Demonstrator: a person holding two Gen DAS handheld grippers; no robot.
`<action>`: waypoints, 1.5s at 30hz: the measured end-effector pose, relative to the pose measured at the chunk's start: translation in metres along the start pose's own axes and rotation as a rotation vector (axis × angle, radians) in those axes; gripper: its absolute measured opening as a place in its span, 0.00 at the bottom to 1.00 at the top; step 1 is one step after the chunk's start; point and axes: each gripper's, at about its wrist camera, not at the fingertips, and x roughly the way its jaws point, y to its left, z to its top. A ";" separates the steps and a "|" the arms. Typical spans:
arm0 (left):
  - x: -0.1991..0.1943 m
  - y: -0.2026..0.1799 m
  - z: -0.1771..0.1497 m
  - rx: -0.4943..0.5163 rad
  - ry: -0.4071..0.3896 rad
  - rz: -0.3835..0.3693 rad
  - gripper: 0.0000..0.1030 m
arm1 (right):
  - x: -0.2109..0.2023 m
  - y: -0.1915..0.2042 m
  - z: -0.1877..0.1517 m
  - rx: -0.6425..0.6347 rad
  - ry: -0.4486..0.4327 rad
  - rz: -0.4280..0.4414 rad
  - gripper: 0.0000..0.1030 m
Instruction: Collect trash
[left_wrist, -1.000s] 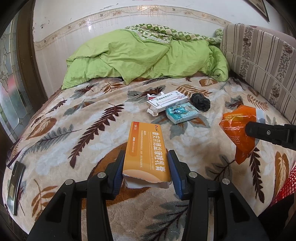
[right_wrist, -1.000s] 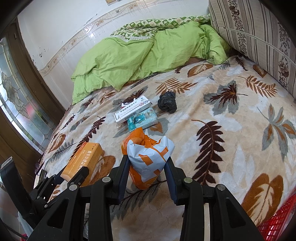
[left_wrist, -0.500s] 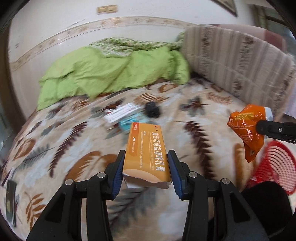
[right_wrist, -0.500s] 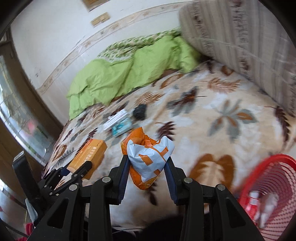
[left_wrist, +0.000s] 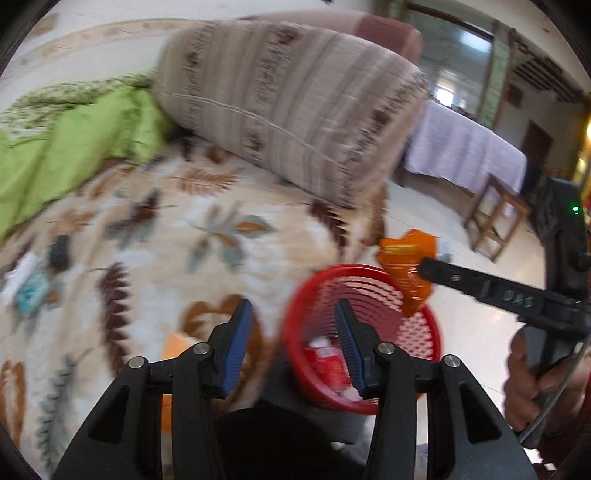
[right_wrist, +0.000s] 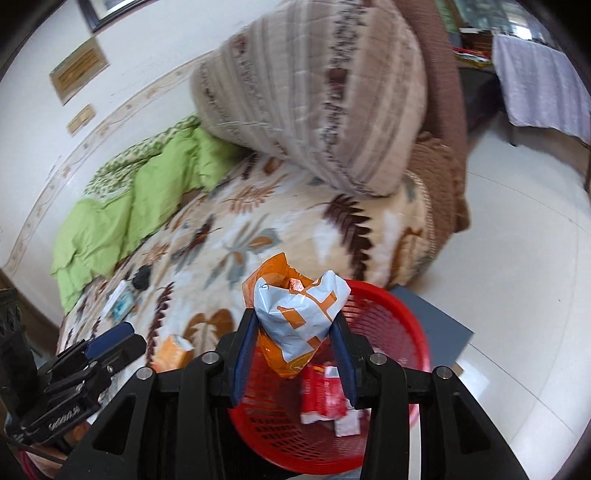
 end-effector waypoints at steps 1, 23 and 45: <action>0.007 -0.008 0.002 0.004 0.015 -0.018 0.61 | 0.000 -0.006 0.000 0.017 0.005 -0.009 0.51; -0.043 0.158 -0.030 -0.278 -0.019 0.220 0.68 | 0.051 0.085 -0.017 -0.121 0.178 0.238 0.55; -0.060 0.236 -0.072 -0.414 -0.028 0.301 0.68 | 0.172 0.162 -0.062 -0.139 0.555 0.293 0.41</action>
